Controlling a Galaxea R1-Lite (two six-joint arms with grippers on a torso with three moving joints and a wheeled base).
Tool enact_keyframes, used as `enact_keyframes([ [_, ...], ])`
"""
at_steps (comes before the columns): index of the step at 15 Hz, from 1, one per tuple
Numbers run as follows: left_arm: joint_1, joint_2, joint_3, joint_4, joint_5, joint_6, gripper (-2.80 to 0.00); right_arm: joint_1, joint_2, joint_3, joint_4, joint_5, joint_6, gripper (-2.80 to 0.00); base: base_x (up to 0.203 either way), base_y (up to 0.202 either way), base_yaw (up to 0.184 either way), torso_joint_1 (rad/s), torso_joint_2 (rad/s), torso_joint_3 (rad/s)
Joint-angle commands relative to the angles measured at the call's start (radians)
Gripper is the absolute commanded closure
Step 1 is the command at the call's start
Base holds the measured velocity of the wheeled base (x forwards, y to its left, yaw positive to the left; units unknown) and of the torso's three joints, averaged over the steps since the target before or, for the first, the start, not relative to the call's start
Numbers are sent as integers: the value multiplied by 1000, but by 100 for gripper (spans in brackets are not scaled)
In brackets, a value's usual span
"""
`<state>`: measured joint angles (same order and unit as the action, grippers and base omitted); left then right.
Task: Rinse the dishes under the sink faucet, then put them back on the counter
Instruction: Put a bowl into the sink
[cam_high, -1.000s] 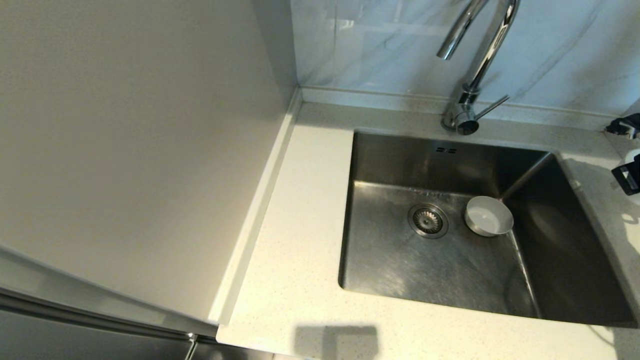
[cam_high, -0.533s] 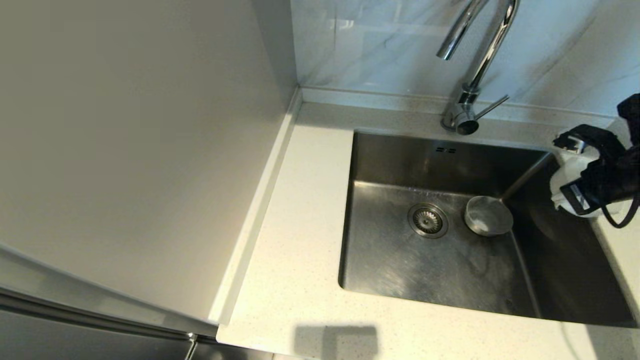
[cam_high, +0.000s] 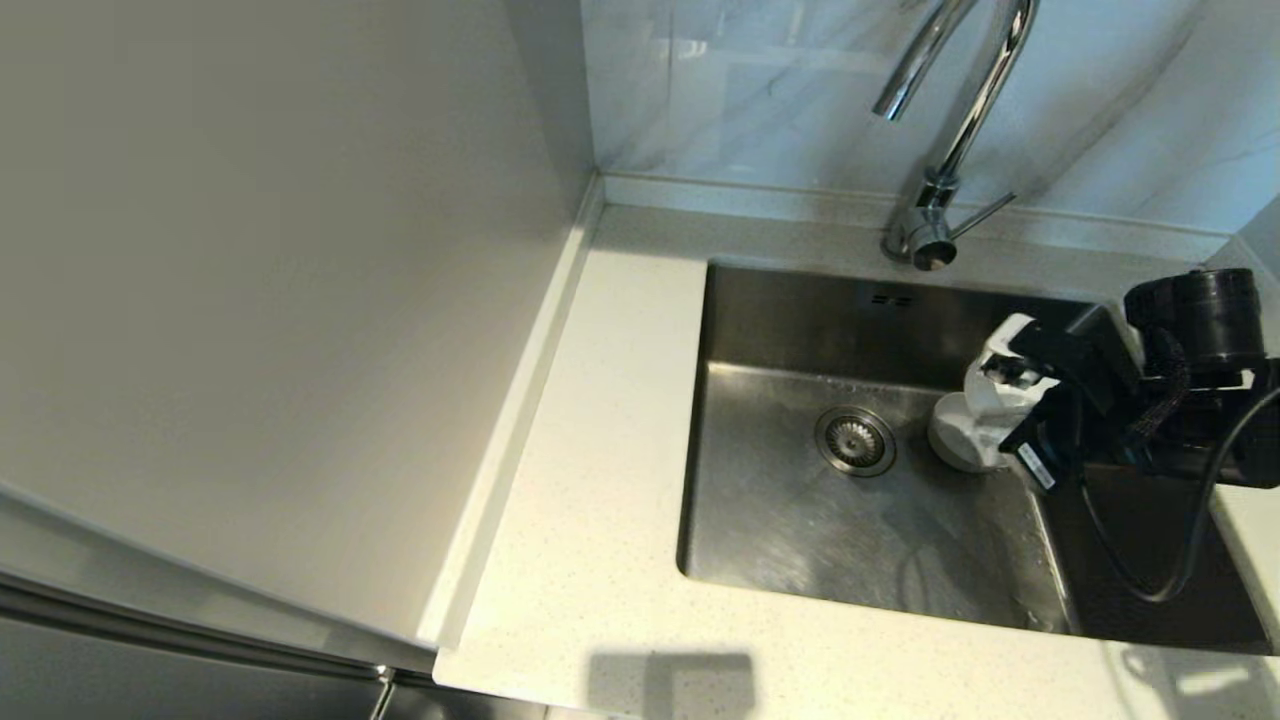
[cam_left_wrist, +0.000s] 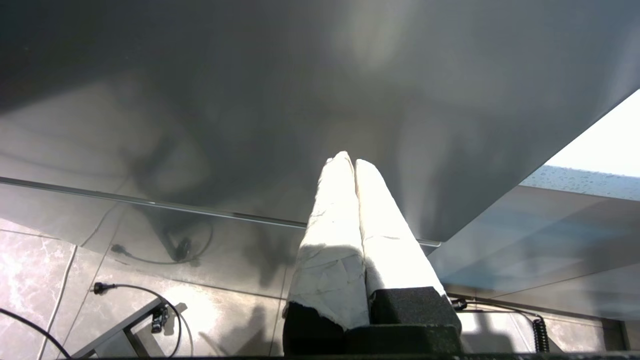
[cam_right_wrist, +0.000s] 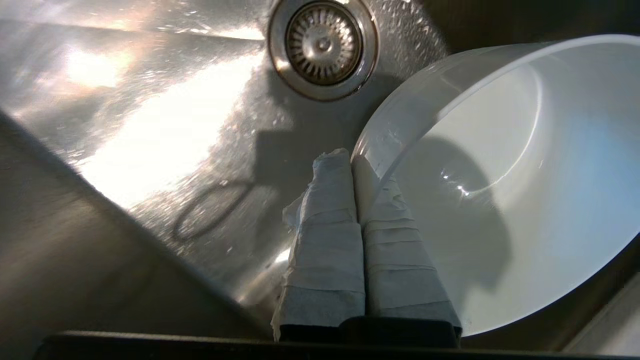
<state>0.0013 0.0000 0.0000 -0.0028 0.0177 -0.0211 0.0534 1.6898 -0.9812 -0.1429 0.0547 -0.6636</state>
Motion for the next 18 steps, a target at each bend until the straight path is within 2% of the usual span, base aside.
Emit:
enact_keyframes([
  [1, 0, -3, 0, 0, 1, 0, 0, 7, 115, 17, -88, 2, -19, 0, 0, 0, 0, 0, 0, 0],
  [5, 0, -3, 0, 0, 1, 0, 0, 7, 296, 18, -287, 2, -47, 0, 0, 0, 0, 0, 0, 0],
  [8, 0, -3, 0, 0, 1, 1, 0, 6, 377, 21, -388, 2, -74, 0, 0, 0, 0, 0, 0, 0],
  [18, 0, -3, 0, 0, 1, 0, 0, 59, 499, 17, -405, 2, -88, 0, 0, 0, 0, 0, 0, 0],
])
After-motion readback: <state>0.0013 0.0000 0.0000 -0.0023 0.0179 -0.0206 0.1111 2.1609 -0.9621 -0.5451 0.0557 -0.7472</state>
